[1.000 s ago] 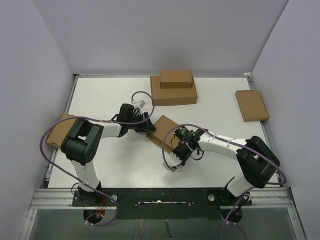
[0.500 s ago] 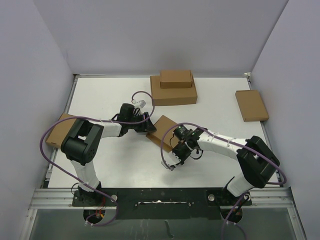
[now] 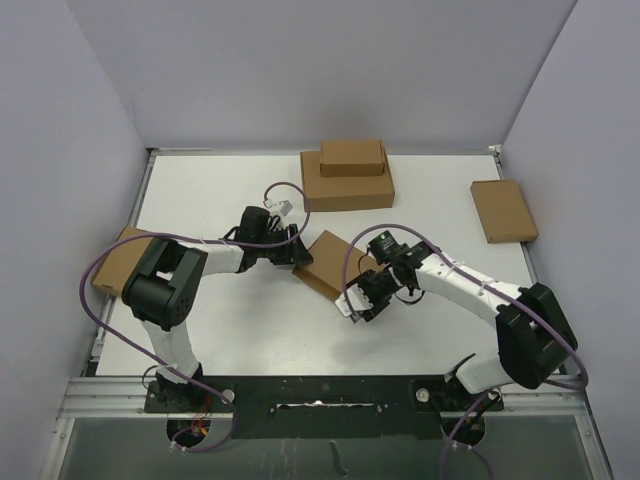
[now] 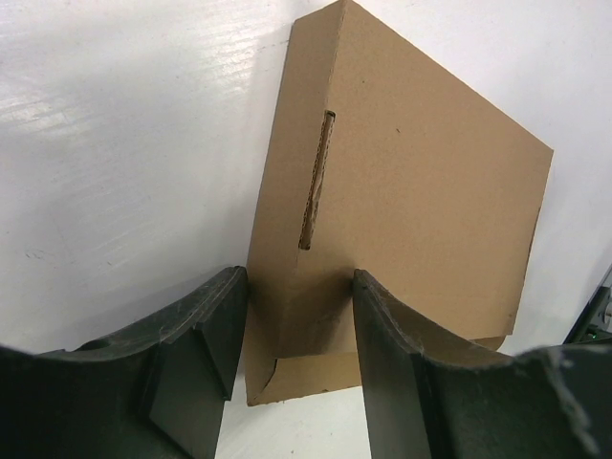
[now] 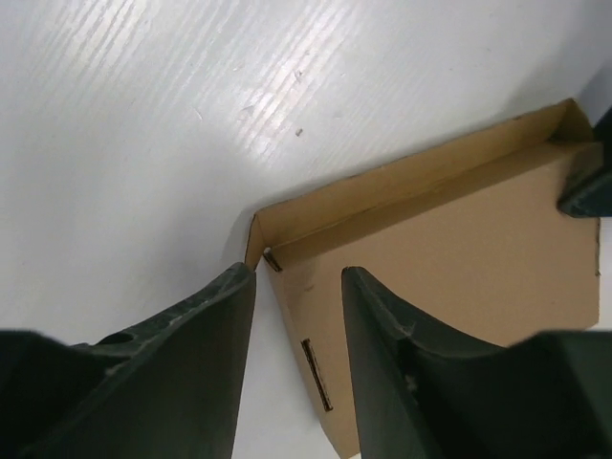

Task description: Fold the paper box

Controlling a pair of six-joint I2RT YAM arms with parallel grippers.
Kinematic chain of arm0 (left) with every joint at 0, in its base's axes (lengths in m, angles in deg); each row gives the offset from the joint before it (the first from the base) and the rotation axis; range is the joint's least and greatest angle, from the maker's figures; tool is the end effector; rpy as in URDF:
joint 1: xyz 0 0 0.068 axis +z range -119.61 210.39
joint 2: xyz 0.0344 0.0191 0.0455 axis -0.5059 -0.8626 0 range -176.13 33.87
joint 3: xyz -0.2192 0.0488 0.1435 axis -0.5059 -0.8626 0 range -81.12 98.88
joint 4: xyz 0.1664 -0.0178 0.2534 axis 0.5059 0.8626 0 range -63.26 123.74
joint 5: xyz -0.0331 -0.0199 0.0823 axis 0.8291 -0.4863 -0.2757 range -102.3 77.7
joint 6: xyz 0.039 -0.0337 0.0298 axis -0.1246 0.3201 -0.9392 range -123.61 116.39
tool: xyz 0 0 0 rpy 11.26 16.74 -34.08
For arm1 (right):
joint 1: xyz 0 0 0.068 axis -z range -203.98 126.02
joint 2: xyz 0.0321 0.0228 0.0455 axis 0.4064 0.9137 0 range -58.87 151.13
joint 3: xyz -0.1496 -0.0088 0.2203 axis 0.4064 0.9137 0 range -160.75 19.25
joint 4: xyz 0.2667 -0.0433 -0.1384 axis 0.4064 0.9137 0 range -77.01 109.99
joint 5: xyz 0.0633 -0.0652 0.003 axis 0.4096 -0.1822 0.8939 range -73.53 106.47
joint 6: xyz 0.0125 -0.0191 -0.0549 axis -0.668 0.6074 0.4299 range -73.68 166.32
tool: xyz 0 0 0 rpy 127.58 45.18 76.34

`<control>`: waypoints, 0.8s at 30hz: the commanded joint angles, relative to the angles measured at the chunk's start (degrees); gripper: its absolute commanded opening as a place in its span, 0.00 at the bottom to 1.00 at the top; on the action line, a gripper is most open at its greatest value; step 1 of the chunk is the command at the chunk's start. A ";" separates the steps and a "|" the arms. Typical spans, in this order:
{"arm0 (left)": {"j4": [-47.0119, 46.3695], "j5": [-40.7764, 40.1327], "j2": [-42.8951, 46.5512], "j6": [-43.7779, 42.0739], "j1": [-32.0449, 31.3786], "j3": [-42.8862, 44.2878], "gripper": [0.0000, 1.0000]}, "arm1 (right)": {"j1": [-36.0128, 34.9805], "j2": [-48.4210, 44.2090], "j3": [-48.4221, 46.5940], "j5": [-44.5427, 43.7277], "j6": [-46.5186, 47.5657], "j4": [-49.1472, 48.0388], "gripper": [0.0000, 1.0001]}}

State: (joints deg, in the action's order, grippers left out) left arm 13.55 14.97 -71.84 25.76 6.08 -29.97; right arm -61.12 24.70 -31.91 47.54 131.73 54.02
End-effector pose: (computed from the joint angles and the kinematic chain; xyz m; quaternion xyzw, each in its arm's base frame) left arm 0.3482 -0.1793 0.0856 0.0578 0.8890 -0.3724 0.2601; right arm 0.2252 0.1988 0.1580 -0.8546 0.4244 0.1852 0.2350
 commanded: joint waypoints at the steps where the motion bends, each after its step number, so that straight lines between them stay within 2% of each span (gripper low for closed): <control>1: 3.97 -1.14 2.06 -0.35 -0.56 0.67 0.45 | 4.78 -4.38 -2.02 10.50 2.17 3.37 0.45; 5: 3.68 -1.32 3.20 0.80 -0.49 0.19 0.46 | 11.90 -6.48 -0.34 16.82 3.63 4.87 0.63; 7: 3.09 -1.41 4.15 1.86 -0.39 0.09 0.49 | 14.33 -7.91 2.23 18.42 4.24 3.26 0.77; 9: 2.44 -2.15 6.23 2.70 -0.34 0.09 0.52 | 15.60 -9.04 4.25 18.80 4.04 0.62 0.86; 15: 2.38 -8.46 15.24 1.15 -0.03 -1.18 0.59 | 16.51 -8.43 5.37 18.51 -1.36 -4.24 0.88; 19: -1.95 -9.70 22.83 -1.27 -0.96 -7.45 0.58 | 20.80 -7.62 4.36 23.30 -6.84 -6.24 0.87; 21: -6.58 -10.36 27.70 -3.25 -4.05 -13.49 0.57 | 25.05 -6.70 3.17 27.04 -10.29 -6.13 0.85; 24: -14.40 -13.63 31.78 -8.59 -12.46 -20.85 0.55 | 30.10 -5.20 1.77 32.71 -22.36 -9.11 0.84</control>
State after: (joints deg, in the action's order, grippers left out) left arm 10.54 4.89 -45.77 24.40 2.76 -43.32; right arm -36.60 17.95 -26.86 69.33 123.81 49.89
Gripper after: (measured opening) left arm 0.563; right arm 0.851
